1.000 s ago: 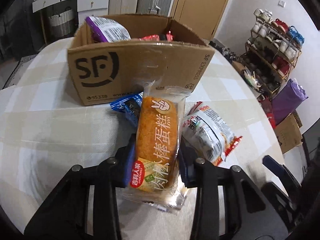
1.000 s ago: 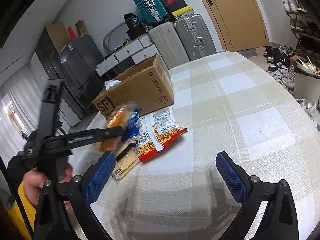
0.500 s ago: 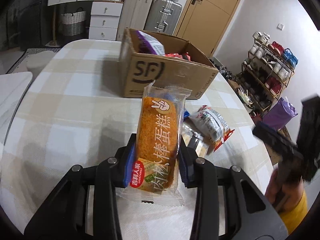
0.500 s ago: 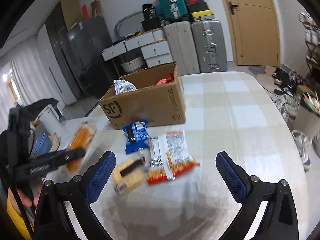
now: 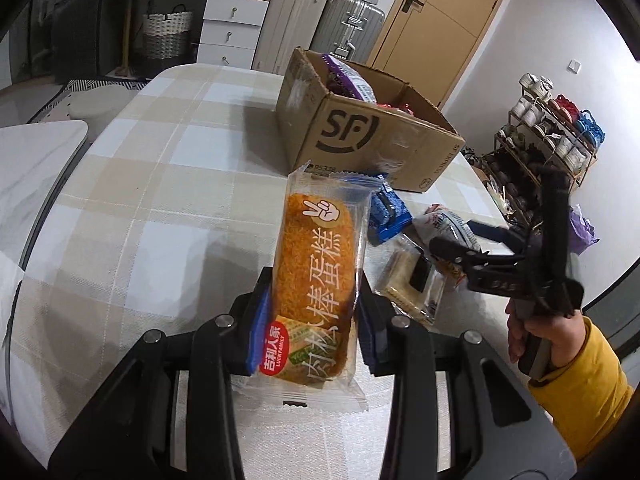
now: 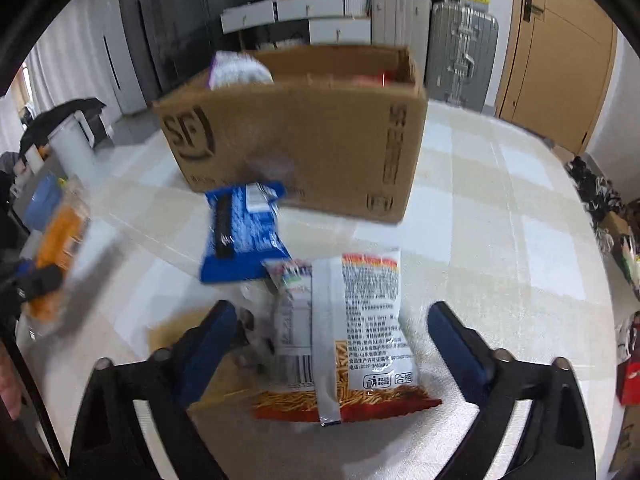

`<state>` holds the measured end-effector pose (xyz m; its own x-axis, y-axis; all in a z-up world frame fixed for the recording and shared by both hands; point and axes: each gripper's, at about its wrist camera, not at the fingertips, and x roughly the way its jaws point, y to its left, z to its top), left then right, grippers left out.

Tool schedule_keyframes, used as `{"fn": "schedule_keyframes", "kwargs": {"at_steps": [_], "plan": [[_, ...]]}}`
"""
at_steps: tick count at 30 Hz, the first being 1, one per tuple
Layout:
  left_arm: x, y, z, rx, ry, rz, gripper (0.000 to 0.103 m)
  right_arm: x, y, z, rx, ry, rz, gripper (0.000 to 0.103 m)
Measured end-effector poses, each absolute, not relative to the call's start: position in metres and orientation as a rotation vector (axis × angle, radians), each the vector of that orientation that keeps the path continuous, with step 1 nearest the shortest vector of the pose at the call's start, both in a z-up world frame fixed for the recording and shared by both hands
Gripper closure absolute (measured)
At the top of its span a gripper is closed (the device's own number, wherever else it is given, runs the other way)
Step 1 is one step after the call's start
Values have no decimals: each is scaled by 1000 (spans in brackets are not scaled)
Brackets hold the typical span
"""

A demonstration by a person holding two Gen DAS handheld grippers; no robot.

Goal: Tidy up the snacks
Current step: 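Grasp the white noodle-snack bag with the right gripper while the left gripper holds the cake bar, then lift both held snacks and carry them over the SF box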

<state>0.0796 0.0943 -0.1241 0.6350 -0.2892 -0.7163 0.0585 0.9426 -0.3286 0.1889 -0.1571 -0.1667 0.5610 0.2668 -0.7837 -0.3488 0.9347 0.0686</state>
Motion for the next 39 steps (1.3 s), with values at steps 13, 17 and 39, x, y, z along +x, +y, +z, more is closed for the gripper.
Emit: {"fn": "schedule_keyframes", "kwargs": {"at_steps": [13, 17, 39], "plan": [[76, 88, -116, -282, 850, -192, 69, 163, -180, -140, 18, 816, 382, 49], [67, 81, -108, -272, 836, -204, 69, 137, -185, -113, 84, 762, 442, 49], [-2, 40, -55, -183, 755, -264, 69, 8, -168, -55, 260, 582, 612, 49]]}}
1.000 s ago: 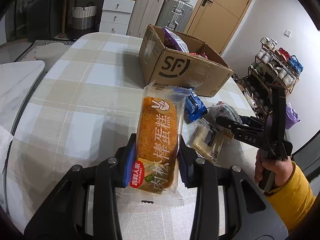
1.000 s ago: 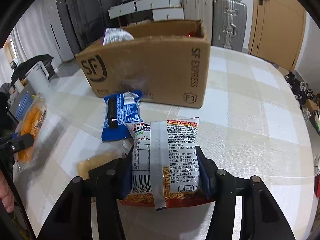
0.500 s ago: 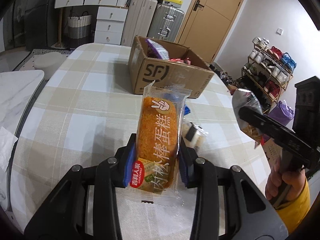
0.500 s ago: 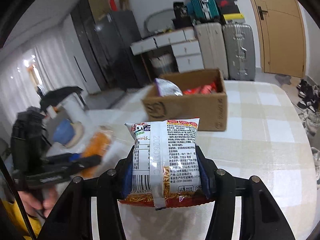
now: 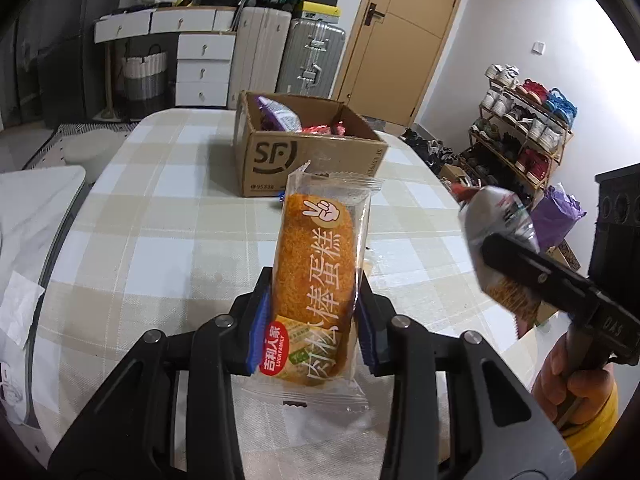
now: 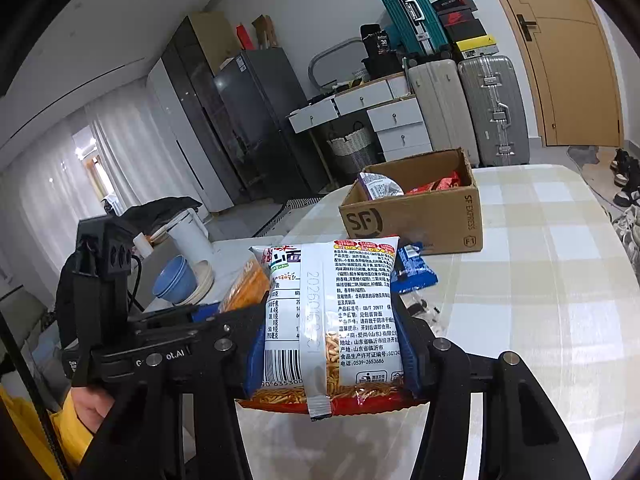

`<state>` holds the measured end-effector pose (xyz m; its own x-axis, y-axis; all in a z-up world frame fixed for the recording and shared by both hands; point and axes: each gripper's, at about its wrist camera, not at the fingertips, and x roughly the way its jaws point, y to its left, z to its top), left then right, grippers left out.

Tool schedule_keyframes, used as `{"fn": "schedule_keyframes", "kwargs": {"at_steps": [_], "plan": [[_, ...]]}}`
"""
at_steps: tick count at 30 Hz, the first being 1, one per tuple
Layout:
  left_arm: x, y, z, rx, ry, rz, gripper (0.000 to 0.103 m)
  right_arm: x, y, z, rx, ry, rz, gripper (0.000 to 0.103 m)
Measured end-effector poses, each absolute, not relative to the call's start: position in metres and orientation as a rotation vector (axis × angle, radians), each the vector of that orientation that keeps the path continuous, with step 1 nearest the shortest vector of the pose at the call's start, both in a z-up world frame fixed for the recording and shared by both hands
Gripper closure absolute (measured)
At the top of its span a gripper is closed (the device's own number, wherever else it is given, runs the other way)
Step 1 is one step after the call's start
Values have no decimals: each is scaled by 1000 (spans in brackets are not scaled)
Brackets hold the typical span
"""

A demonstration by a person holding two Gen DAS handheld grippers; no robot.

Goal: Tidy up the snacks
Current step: 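Lift both held snacks and carry them over the SF box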

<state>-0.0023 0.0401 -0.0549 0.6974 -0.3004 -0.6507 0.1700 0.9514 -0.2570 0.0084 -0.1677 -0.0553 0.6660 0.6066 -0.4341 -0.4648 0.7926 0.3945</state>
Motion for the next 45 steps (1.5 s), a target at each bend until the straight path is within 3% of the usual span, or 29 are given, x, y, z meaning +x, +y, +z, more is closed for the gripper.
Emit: {"fn": "schedule_keyframes", "kwargs": {"at_steps": [8, 25, 36, 45], "plan": [[-8, 39, -40, -185, 747, -283, 69, 7, -179, -46, 279, 552, 598, 49], [55, 57, 28, -178, 668, -323, 69, 64, -188, 43, 198, 420, 596, 49], [162, 47, 64, -198, 700, -341, 69, 164, -166, 76, 137, 451, 579, 49], [257, 31, 62, -220, 761, -316, 69, 253, -163, 69, 157, 533, 530, 49]]}}
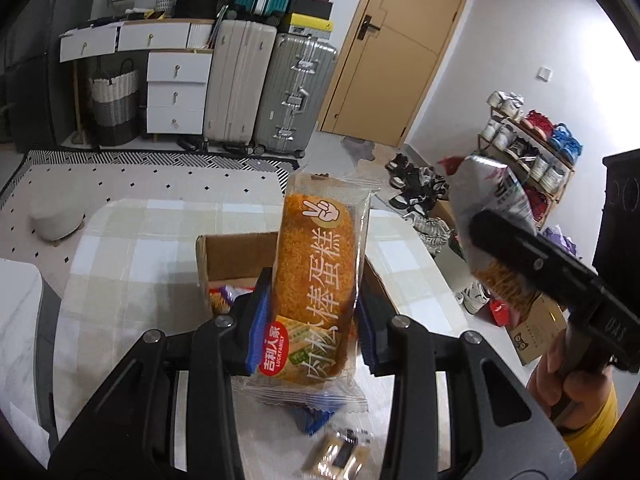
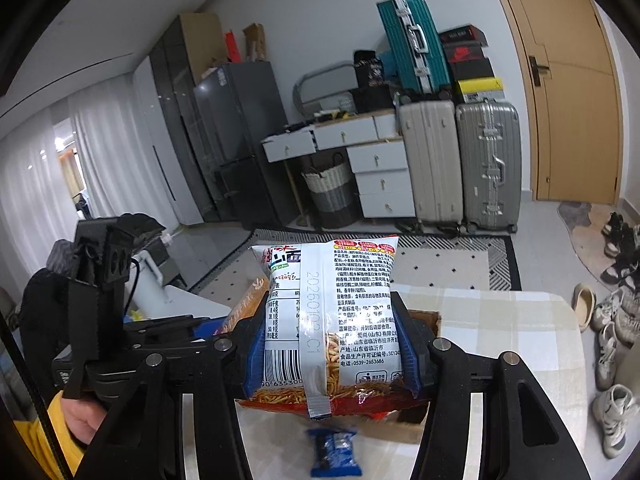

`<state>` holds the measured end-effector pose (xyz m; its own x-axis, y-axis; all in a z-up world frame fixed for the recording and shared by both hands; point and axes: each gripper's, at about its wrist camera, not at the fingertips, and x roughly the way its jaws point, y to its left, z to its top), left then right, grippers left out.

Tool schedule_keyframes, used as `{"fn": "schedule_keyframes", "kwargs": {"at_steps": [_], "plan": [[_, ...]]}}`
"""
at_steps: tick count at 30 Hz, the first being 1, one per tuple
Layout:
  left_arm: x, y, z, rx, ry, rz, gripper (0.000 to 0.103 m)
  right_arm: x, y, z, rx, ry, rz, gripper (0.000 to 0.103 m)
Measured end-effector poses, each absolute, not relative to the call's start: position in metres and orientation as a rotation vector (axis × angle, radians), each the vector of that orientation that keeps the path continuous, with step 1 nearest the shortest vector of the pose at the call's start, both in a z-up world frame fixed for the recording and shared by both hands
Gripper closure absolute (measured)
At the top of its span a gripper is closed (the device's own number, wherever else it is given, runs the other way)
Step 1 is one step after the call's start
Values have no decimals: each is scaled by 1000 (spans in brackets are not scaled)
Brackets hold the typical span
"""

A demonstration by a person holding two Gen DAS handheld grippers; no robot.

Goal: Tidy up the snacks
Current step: 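Lift both held snacks and carry them over the SF box, then open both grippers to release the snacks into the box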

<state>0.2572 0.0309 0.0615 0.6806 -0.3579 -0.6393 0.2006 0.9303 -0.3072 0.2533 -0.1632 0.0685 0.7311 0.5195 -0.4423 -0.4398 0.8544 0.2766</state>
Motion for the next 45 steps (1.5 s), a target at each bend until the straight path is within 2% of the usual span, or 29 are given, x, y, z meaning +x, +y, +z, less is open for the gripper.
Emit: {"fn": "schedule_keyframes", "kwargs": {"at_steps": [12, 22, 39, 41, 43, 45], "plan": [[345, 12, 3, -265, 894, -298, 69, 341, -164, 15, 194, 685, 472, 49], [377, 14, -20, -281, 911, -289, 69, 363, -160, -23, 210, 767, 454, 49], [321, 34, -9, -243, 881, -227, 69, 369, -140, -52, 144, 843, 417, 48], [312, 38, -7, -248, 877, -215, 68, 363, -141, -44, 144, 813, 419, 44], [297, 43, -4, -267, 864, -205, 67, 354, -143, -35, 145, 790, 423, 41], [279, 45, -1, -276, 851, -201, 56, 341, -144, -22, 147, 759, 429, 41]]}}
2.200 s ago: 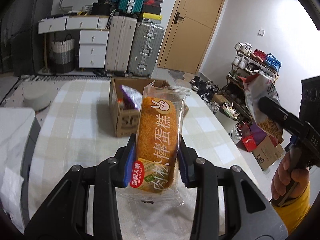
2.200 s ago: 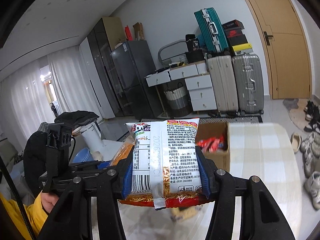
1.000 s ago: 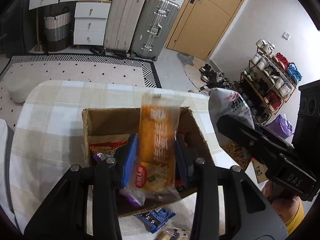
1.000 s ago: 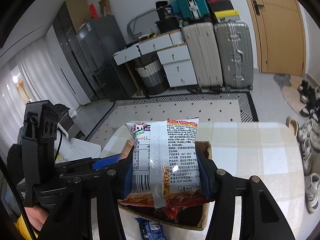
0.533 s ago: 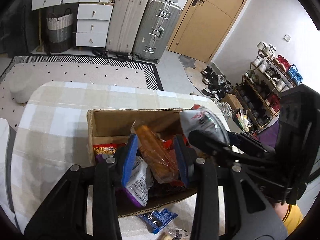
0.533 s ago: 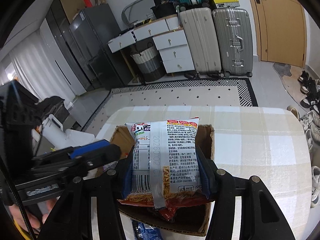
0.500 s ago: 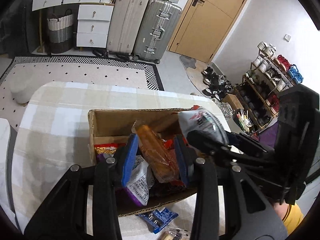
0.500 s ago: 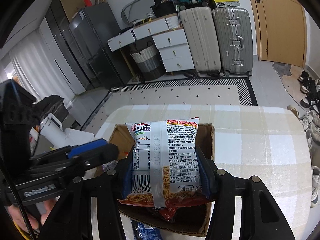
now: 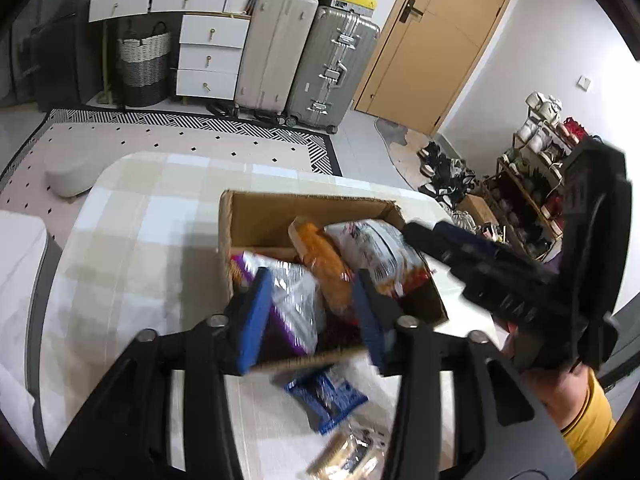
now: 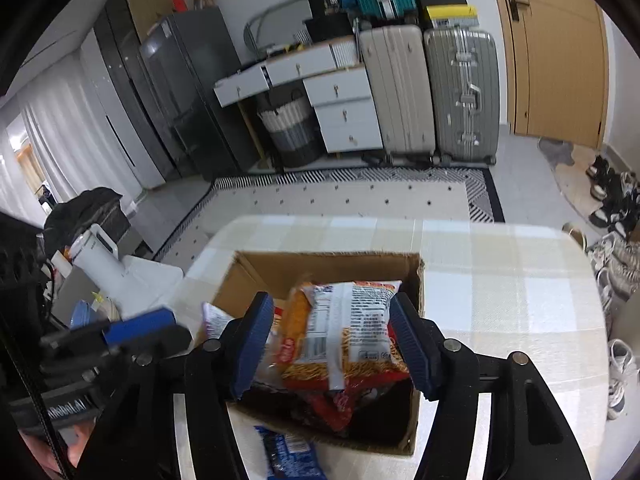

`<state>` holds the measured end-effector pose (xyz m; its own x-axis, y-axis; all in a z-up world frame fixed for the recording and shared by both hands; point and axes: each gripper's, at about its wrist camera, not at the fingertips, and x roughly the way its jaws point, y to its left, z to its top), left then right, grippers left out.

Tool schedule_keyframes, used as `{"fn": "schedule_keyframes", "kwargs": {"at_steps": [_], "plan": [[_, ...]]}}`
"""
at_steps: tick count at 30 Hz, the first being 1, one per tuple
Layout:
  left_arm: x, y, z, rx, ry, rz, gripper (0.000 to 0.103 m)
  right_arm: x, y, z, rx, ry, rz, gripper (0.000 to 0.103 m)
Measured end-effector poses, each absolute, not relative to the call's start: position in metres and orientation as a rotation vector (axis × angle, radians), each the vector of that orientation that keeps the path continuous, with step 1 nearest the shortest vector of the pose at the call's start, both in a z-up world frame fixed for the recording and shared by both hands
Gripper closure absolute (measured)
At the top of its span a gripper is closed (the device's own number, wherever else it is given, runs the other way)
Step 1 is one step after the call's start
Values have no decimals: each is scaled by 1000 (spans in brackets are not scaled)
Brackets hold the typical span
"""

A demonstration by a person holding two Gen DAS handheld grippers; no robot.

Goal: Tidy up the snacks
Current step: 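Open both grippers to release the snacks into the box, then withdraw both tools back from the box toward the remaining snacks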

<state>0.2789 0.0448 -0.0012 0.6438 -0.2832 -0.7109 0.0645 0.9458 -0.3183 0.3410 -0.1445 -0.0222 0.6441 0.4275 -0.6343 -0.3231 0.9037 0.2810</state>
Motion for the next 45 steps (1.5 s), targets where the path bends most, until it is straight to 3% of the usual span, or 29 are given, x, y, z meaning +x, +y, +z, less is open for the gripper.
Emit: {"fn": "schedule_keyframes", "kwargs": {"at_steps": [3, 5, 8, 10, 12, 17, 30, 36, 45], "plan": [[251, 45, 5, -253, 823, -187, 52, 315, -147, -2, 164, 718, 440, 39], [232, 45, 10, -242, 804, -181, 51, 300, -152, 9, 182, 689, 450, 31], [198, 43, 19, -231, 766, -179, 38, 264, -157, 27, 199, 622, 467, 28], [178, 40, 25, -219, 738, -177, 36, 237, -159, 38, 193, 579, 475, 25], [155, 35, 33, -206, 708, -181, 35, 209, -160, 46, 181, 539, 489, 13], [108, 27, 53, -205, 662, -195, 26, 143, -158, 69, 98, 453, 492, 9], [-16, 7, 105, -108, 516, -194, 21, 3, -175, 89, 146, 275, 537, 2], [-59, 9, 105, -61, 482, -170, 19, -43, -173, 81, 111, 189, 525, 1], [-84, 20, 89, -60, 493, -154, 15, -55, -165, 51, 92, 213, 495, 1]]}}
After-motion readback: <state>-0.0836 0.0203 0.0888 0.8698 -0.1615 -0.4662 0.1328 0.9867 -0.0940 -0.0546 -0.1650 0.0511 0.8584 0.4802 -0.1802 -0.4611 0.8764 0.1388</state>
